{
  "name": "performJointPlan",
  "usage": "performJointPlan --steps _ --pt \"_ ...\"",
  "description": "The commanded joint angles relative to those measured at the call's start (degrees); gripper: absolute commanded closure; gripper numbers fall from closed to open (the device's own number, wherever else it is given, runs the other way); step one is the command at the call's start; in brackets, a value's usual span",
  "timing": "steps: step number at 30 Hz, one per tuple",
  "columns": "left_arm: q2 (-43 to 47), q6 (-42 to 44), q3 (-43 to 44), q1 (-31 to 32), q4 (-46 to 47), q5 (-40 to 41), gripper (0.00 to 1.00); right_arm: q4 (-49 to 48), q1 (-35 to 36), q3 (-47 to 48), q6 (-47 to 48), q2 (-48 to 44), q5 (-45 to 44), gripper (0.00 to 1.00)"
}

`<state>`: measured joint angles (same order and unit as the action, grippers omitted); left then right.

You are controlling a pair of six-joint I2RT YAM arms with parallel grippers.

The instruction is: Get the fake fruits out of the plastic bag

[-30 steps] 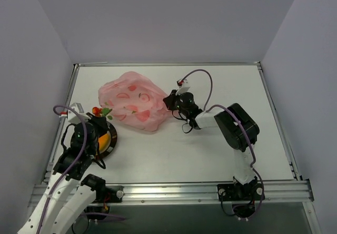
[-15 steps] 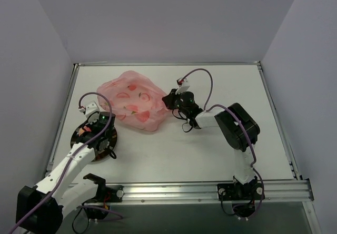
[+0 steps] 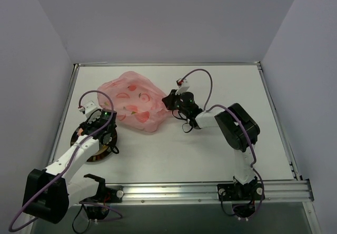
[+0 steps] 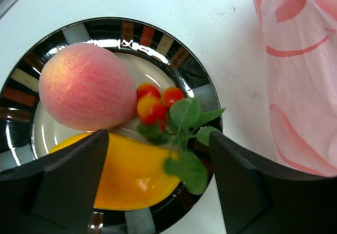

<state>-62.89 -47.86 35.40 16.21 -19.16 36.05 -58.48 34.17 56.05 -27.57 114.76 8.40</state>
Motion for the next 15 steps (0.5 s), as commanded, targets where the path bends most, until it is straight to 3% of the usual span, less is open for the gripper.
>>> performJointPlan --steps 1,3,7,15 --pt "2.7 -0.2 4.0 -0.1 0.3 1.1 0.23 0.2 -0.1 2.7 0.8 -2.4 0.4 1.0" --pt "5.2 0.4 4.4 0.1 0.4 0.0 0.12 1.2 -0.1 3.1 0.9 -2.6 0.4 1.0" --pt "10.1 2.4 7.2 1.3 0.4 -3.6 0.04 4.4 -0.1 5.7 1.3 -2.0 -0.1 1.0" --pt "21.4 10.0 13.5 2.5 -1.0 -17.7 0.06 6.4 0.9 16.1 -1.8 2.9 -5.2 1.0"
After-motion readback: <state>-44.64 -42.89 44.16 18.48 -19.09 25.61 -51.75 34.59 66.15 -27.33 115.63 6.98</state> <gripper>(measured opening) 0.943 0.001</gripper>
